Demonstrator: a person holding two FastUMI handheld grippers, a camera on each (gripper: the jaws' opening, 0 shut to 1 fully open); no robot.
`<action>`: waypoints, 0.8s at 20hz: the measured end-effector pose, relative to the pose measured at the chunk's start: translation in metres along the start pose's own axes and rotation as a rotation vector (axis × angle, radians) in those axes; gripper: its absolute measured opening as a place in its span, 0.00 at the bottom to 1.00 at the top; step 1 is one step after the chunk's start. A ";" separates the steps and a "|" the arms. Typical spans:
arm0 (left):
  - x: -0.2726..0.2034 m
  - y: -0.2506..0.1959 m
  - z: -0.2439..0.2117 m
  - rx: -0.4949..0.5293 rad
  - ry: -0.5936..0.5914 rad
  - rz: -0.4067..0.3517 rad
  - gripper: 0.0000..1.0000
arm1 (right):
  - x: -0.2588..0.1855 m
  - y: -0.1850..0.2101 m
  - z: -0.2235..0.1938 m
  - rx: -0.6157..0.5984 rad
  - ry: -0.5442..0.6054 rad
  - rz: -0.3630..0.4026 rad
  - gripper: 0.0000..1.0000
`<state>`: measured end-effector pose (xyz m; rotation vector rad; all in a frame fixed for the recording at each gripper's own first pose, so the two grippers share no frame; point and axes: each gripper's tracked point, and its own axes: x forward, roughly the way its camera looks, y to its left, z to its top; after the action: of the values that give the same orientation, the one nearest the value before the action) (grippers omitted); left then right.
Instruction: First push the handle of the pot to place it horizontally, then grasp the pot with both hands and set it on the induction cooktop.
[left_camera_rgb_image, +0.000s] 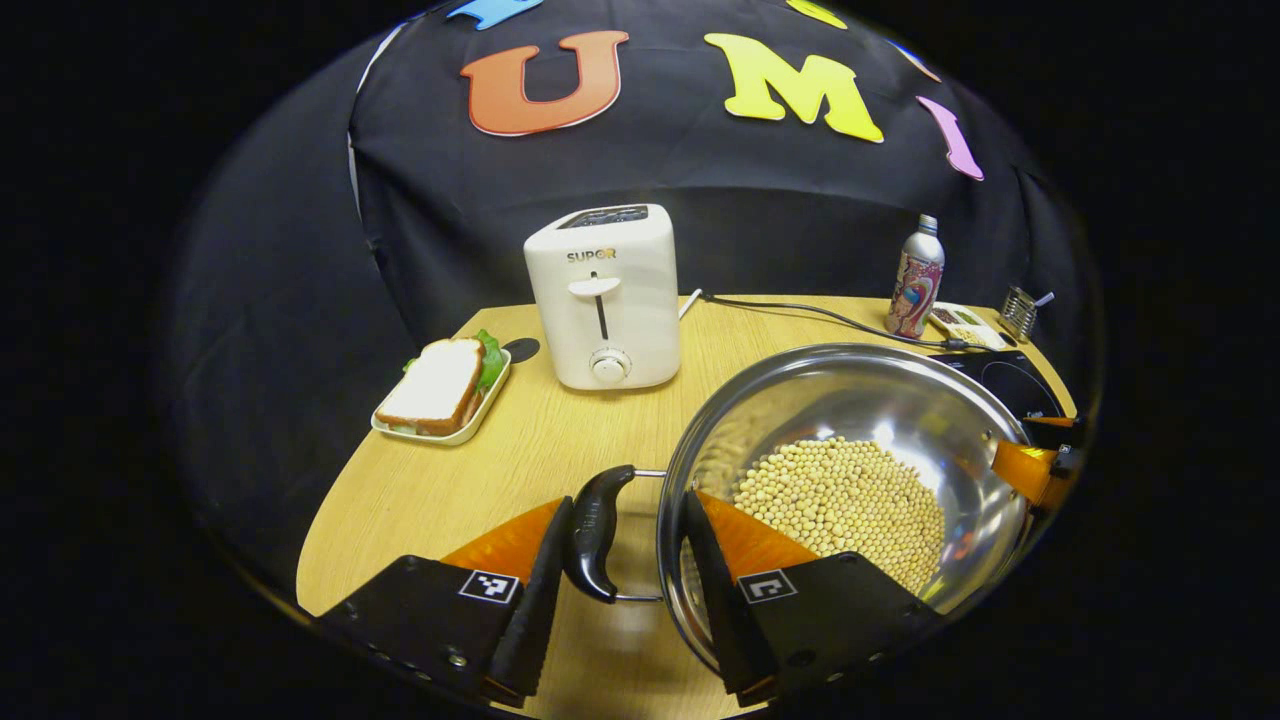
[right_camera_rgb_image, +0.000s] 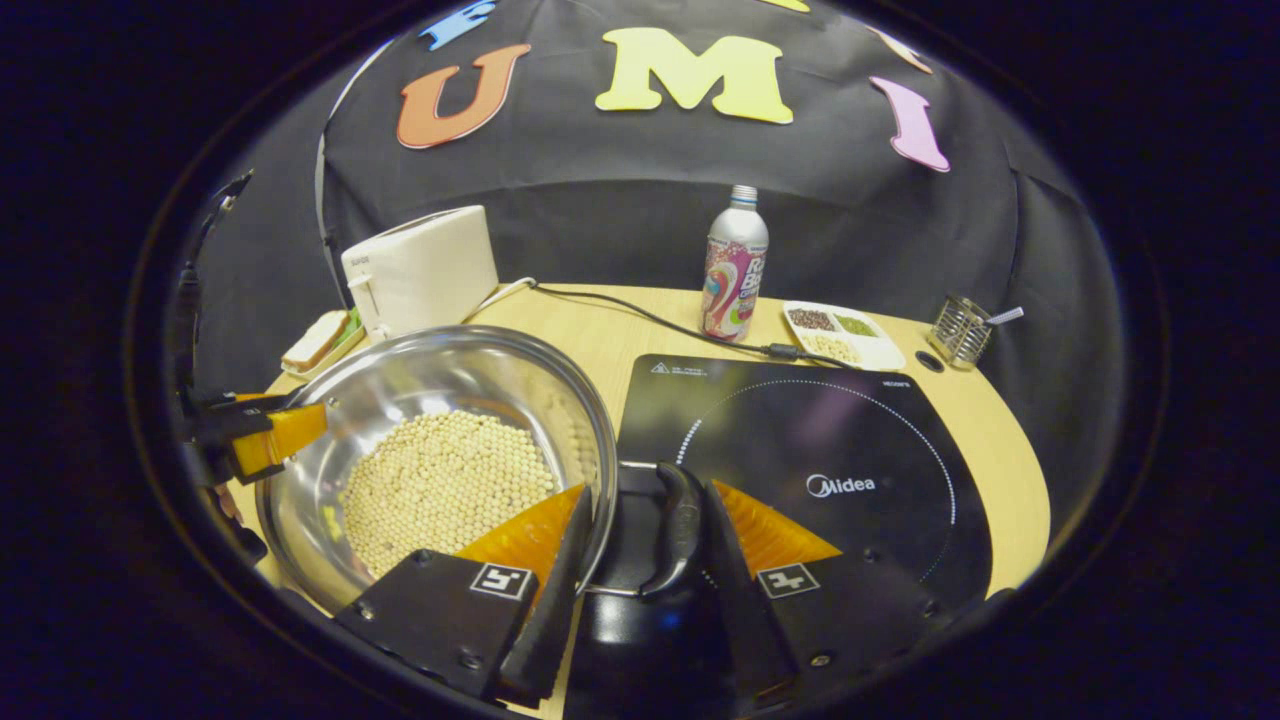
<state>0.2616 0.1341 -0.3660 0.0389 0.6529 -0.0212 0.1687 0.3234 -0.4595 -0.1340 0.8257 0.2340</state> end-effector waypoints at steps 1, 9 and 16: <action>0.001 -0.001 -0.003 0.002 0.015 -0.022 0.64 | 0.000 0.000 0.001 -0.001 -0.002 0.006 0.65; -0.004 -0.001 -0.006 0.001 0.108 -0.082 0.54 | 0.006 0.000 0.006 -0.029 -0.005 0.033 0.62; -0.026 0.005 -0.005 0.010 0.115 -0.041 0.60 | -0.012 0.004 0.017 -0.025 -0.002 0.076 0.55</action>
<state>0.2386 0.1396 -0.3541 0.0364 0.7689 -0.0622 0.1713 0.3290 -0.4393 -0.1256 0.8270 0.3161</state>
